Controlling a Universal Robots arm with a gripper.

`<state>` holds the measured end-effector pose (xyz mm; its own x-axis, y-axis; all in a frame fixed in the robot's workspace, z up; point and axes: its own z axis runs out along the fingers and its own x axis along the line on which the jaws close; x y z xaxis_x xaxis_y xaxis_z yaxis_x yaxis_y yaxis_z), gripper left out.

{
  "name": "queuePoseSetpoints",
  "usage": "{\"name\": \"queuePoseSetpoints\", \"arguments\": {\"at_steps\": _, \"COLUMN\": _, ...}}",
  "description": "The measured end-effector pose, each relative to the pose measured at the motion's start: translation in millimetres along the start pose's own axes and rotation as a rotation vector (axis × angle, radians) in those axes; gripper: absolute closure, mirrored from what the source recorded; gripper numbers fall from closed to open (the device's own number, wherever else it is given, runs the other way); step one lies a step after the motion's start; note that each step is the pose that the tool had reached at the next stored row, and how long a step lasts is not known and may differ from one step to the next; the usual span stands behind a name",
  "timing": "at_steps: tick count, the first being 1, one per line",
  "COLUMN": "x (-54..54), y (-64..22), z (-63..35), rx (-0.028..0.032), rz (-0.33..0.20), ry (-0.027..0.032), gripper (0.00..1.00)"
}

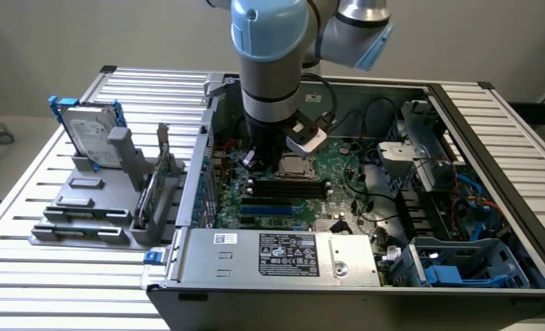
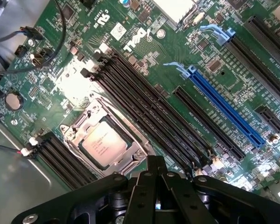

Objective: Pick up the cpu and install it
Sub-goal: 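Install the first cpu locking lever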

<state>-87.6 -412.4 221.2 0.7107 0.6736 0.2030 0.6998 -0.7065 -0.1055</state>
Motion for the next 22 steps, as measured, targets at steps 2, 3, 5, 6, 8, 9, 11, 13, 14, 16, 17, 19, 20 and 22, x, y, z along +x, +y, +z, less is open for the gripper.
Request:
{"name": "queuePoseSetpoints", "arguments": {"at_steps": 2, "x": 0.0, "y": -0.3, "z": 3.5, "rx": 0.0002, "rz": -0.001, "ry": 0.0000, "gripper": 0.89}}
{"name": "queuePoseSetpoints", "arguments": {"at_steps": 3, "x": -0.1, "y": -0.6, "z": 5.1, "rx": 0.0003, "rz": -0.001, "ry": 0.0000, "gripper": 0.89}}
{"name": "queuePoseSetpoints", "arguments": {"at_steps": 5, "x": -0.4, "y": -1.1, "z": 8.0, "rx": 0.0003, "rz": -0.001, "ry": -0.0001, "gripper": 0.89}}
{"name": "queuePoseSetpoints", "arguments": {"at_steps": 6, "x": -0.5, "y": -1.3, "z": 9.5, "rx": 0.0004, "rz": -0.002, "ry": -0.0001, "gripper": 0.89}}
{"name": "queuePoseSetpoints", "arguments": {"at_steps": 8, "x": -0.6, "y": -1.7, "z": 12.2, "rx": 0.0004, "rz": -0.002, "ry": -0.0001, "gripper": 0.89}}
{"name": "queuePoseSetpoints", "arguments": {"at_steps": 9, "x": -0.6, "y": -1.9, "z": 13.7, "rx": 0.0004, "rz": -0.002, "ry": -0.0001, "gripper": 0.89}}
{"name": "queuePoseSetpoints", "arguments": {"at_steps": 11, "x": -0.7, "y": -2.2, "z": 15.9, "rx": 0.0005, "rz": -0.003, "ry": 0.0000, "gripper": 0.89}}
{"name": "queuePoseSetpoints", "arguments": {"at_steps": 13, "x": -0.8, "y": -2.6, "z": 17.4, "rx": 0.0006, "rz": -0.003, "ry": -0.0001, "gripper": 0.89}}
{"name": "queuePoseSetpoints", "arguments": {"at_steps": 14, "x": -0.9, "y": -2.8, "z": 18.0, "rx": 0.0006, "rz": -0.003, "ry": -0.0002, "gripper": 0.89}}
{"name": "queuePoseSetpoints", "arguments": {"at_steps": 16, "x": -1.0, "y": -3.3, "z": 19.5, "rx": 0.0007, "rz": -0.003, "ry": -0.0002, "gripper": 0.89}}
{"name": "queuePoseSetpoints", "arguments": {"at_steps": 17, "x": -0.9, "y": -3.5, "z": 20.1, "rx": 0.0007, "rz": -0.003, "ry": -0.0003, "gripper": 0.89}}
{"name": "queuePoseSetpoints", "arguments": {"at_steps": 19, "x": -0.7, "y": -3.9, "z": 20.4, "rx": 0.0007, "rz": -0.003, "ry": -0.0004, "gripper": 0.89}}
{"name": "queuePoseSetpoints", "arguments": {"at_steps": 20, "x": -0.7, "y": -3.9, "z": 20.3, "rx": 0.0007, "rz": -0.003, "ry": -0.0005, "gripper": 0.89}}
{"name": "queuePoseSetpoints", "arguments": {"at_steps": 22, "x": -0.4, "y": -4.1, "z": 19.1, "rx": 0.0002, "rz": -0.003, "ry": -0.0008, "gripper": 0.89}}
